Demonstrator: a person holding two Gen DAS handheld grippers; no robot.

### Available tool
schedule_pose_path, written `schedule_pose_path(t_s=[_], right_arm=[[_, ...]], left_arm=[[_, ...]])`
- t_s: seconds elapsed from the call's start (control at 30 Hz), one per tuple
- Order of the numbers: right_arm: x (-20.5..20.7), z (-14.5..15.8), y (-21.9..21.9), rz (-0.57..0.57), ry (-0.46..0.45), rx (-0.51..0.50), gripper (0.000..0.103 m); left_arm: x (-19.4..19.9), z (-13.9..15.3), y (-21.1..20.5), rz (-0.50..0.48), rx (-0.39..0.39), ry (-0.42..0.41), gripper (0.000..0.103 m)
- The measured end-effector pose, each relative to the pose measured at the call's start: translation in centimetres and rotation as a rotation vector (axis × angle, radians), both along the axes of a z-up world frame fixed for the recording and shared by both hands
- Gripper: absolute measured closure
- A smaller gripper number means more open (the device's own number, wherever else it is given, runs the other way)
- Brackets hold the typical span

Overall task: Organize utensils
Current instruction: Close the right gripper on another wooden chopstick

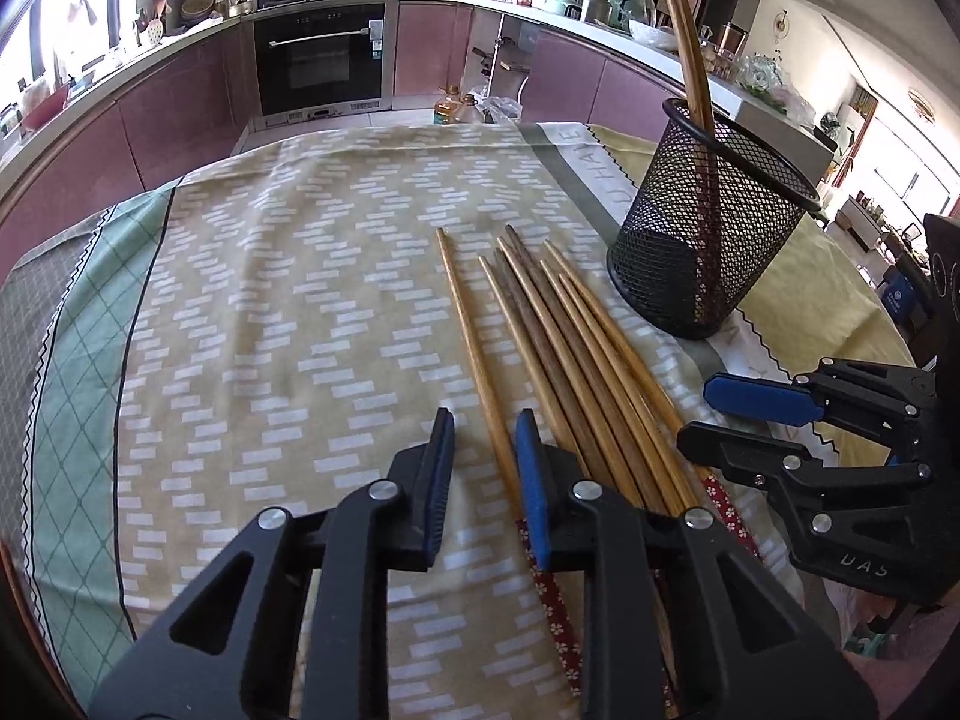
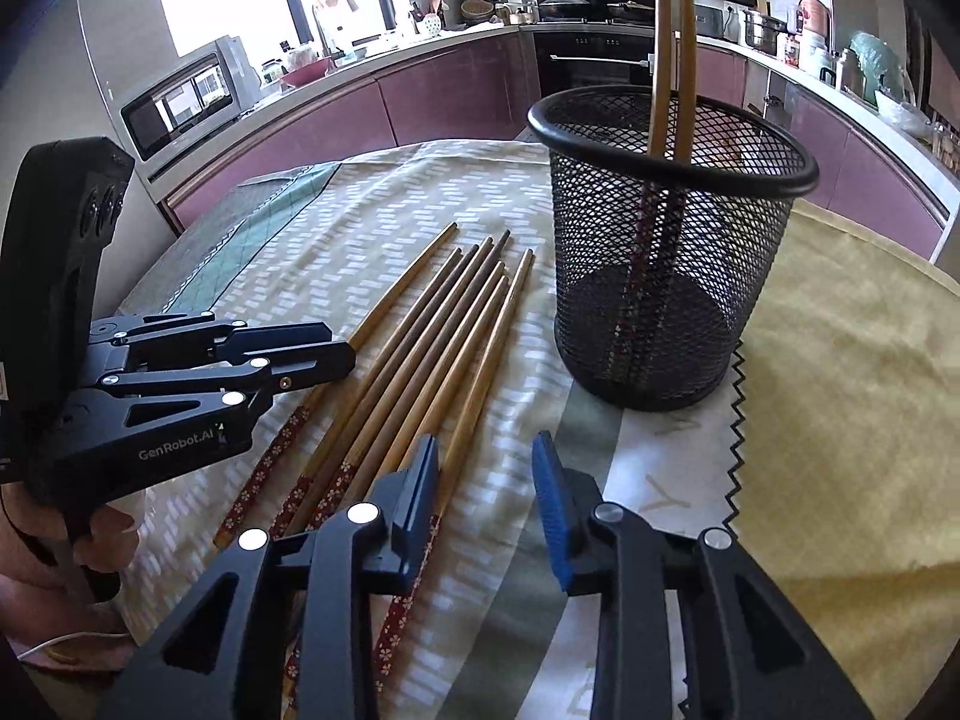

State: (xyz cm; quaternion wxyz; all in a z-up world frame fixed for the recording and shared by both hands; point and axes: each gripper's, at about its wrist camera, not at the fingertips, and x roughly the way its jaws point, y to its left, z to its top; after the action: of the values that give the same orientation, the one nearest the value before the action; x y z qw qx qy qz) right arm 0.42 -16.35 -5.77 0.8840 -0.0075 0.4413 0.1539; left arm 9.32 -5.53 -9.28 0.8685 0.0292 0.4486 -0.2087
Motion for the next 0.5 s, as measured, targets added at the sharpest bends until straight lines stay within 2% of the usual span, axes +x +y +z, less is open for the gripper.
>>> schedule_pose_path(t_s=[0.27,0.5], right_arm=[[1.0,0.0,0.8,-0.011,-0.007,-0.026,0.079],[1.9,-0.2,0.6,-0.03,-0.008,0.006,0.088]], left_arm=[[1.6,0.0,-1.0,0.007,0.026,-0.009,0.082],[2.7,-0.1,-1.3,0.03,0.018,-0.001,0.092]])
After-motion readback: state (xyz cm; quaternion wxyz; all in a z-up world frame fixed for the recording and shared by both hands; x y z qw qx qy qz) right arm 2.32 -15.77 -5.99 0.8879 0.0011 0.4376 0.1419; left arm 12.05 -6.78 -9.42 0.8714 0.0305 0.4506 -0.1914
